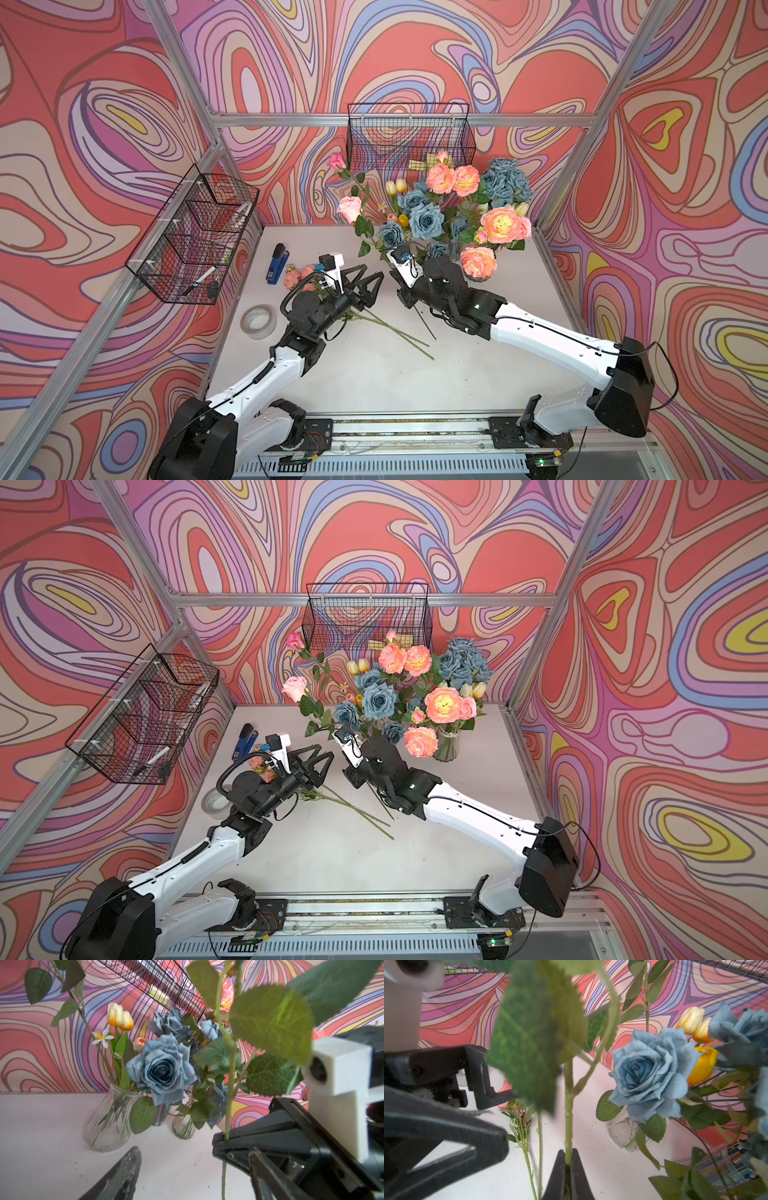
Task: Pick out pink flowers from the vase
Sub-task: Place the flower at the center of the board.
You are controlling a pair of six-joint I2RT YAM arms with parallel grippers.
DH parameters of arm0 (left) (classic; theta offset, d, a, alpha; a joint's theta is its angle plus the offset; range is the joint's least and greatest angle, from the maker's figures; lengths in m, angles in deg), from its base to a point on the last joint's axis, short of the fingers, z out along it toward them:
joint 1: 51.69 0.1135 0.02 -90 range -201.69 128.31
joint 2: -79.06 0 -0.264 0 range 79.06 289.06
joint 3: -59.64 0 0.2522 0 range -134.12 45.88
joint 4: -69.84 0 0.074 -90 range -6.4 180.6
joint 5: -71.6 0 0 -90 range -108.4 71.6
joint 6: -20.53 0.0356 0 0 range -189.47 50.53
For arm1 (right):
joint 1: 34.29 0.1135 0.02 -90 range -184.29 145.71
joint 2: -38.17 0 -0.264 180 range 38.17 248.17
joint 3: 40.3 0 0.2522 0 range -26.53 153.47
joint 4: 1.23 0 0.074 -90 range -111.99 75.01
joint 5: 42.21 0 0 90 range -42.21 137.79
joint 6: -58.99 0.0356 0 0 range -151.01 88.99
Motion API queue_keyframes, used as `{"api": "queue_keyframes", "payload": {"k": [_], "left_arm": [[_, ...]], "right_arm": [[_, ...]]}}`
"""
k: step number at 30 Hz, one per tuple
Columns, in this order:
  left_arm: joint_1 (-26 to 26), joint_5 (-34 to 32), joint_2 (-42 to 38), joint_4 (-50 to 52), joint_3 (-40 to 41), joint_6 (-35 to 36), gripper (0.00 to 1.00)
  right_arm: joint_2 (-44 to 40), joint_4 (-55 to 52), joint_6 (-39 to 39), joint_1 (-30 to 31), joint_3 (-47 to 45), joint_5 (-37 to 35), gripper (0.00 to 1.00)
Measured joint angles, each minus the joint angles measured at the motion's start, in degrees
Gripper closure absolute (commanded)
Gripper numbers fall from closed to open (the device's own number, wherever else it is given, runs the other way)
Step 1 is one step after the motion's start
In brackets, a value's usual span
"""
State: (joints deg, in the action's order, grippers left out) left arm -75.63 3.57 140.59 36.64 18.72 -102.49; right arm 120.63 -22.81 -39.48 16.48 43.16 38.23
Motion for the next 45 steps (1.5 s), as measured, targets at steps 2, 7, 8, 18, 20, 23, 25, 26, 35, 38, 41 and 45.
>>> {"api": "queue_keyframes", "payload": {"k": [2, 7, 8, 18, 20, 23, 25, 26, 35, 38, 41, 45], "left_arm": [[0.0, -0.7, -0.9, 2.0, 0.4, 0.0, 0.00], [0.0, -3.7, -6.5, 7.0, 2.0, 0.3, 0.00], [0.0, -4.3, -7.9, 7.9, 2.5, 0.4, 0.00], [-1.3, -10.6, -16.1, 17.6, 6.4, 1.4, 0.00], [-1.6, -12.2, -17.3, 19.5, 6.8, 1.5, 0.00], [-1.6, -14.7, -19.3, 22.3, 6.8, 1.6, 0.00], [-1.6, -16.3, -20.8, 23.5, 6.8, 1.6, 0.00], [-1.6, -17.0, -21.3, 24.1, 6.8, 1.6, 0.00], [-1.6, -22.6, -24.3, 28.2, 6.8, 1.5, 0.00], [-1.6, -24.7, -24.5, 30.1, 6.7, 1.5, 0.00], [-1.6, -26.9, -24.6, 32.3, 6.2, 1.5, 0.00], [-1.6, -28.9, -24.7, 34.2, 5.5, 1.5, 0.00]], "right_arm": [[0.5, -0.6, -0.6, 0.0, 0.9, -0.4, 1.00], [4.5, -3.2, -0.9, 0.0, 5.0, -0.9, 1.00], [5.7, -3.8, -0.9, 0.0, 6.0, -0.9, 1.00], [17.6, -12.9, -1.4, 0.0, 17.4, 0.0, 1.00], [19.2, -14.4, -1.6, 0.0, 19.1, 0.1, 1.00], [22.2, -16.5, -1.7, 0.0, 22.4, 0.6, 1.00], [24.1, -17.8, -1.9, 0.0, 24.1, 1.1, 1.00], [24.9, -18.3, -2.0, 0.0, 24.7, 1.4, 1.00], [32.0, -23.7, -2.7, 0.0, 30.3, 4.9, 1.00], [34.2, -25.3, -3.0, 0.0, 32.2, 6.0, 1.00], [36.2, -27.0, -3.2, 0.0, 33.7, 6.8, 1.00], [38.1, -28.2, -3.3, 0.0, 34.6, 8.0, 1.00]]}}
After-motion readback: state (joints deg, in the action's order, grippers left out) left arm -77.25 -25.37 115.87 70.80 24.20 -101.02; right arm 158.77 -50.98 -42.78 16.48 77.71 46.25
